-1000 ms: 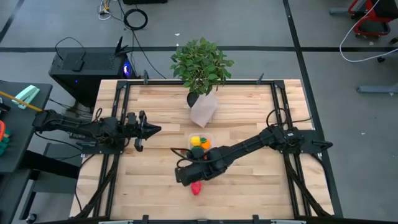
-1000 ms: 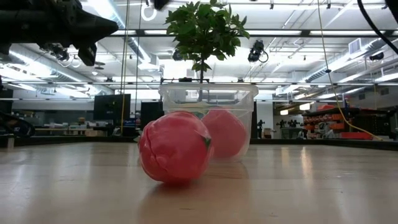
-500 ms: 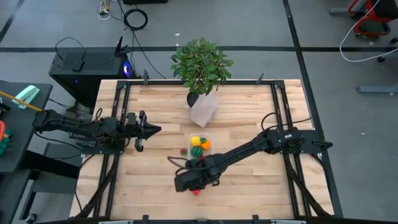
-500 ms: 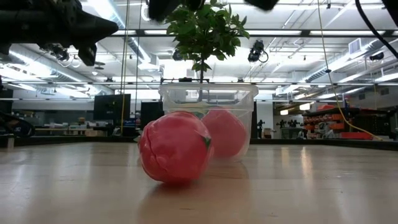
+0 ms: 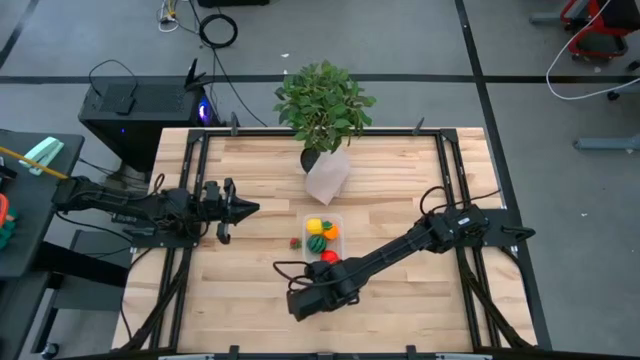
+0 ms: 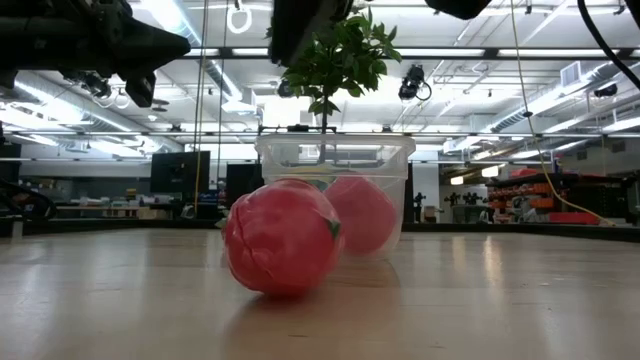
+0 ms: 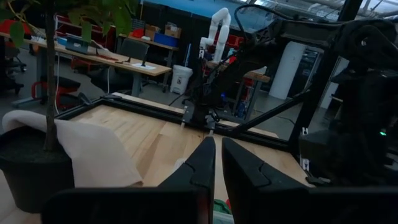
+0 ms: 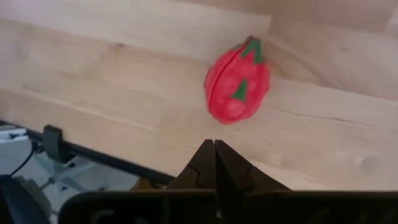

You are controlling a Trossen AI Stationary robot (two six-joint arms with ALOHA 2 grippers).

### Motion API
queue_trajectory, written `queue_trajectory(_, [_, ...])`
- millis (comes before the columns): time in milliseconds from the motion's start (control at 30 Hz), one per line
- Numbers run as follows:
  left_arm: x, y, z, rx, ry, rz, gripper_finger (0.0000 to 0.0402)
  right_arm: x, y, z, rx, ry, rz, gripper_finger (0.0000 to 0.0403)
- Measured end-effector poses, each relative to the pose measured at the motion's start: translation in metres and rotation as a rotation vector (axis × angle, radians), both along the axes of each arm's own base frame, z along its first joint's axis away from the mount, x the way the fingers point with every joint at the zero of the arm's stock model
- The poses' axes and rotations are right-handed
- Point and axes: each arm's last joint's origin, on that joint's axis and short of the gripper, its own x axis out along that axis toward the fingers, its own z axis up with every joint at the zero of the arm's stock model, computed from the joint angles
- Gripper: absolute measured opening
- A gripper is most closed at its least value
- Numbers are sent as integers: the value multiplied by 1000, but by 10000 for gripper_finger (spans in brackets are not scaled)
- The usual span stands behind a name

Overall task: Pick and placing Produce into tupperware
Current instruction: Put the red dragon fruit into the transparent bin

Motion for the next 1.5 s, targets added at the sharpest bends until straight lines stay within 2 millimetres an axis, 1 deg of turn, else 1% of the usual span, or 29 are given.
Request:
queue_trajectory(67, [0, 0, 0, 0, -2, 0, 35, -1, -3, 2, -5, 9, -4, 0])
queue_trajectory(267, [0, 0, 0, 0, -1, 0, 27, 0, -3, 5, 28, 1, 2, 3])
queue_trajectory(433, [0, 0, 0, 0, -1, 0, 26, 2, -2, 6, 42, -22, 40, 22])
queue_trajectory(567, [0, 0, 0, 0, -1, 0, 31, 3, 1, 7, 22, -60, 65, 54])
queue_trajectory(733, [0, 0, 0, 0, -1, 0, 36, 3, 0, 7, -11, -67, 43, 113])
queue_trajectory(900, [0, 0, 0, 0, -1, 0, 30, 0, -2, 5, -33, -34, 17, 167])
queue_trajectory(1033, [0, 0, 0, -1, -1, 0, 26, -3, -4, 4, -43, 7, -13, 194])
queue_trajectory(1200, [0, 0, 0, 0, -1, 0, 28, -3, -4, 3, -44, 9, -11, 213])
queue_trajectory(1400, [0, 0, 0, 0, -1, 0, 36, -3, -3, 0, -46, 15, -16, 217])
queue_trajectory(1500, [0, 0, 0, 0, -1, 0, 35, -3, -4, -7, -51, 37, -38, 217])
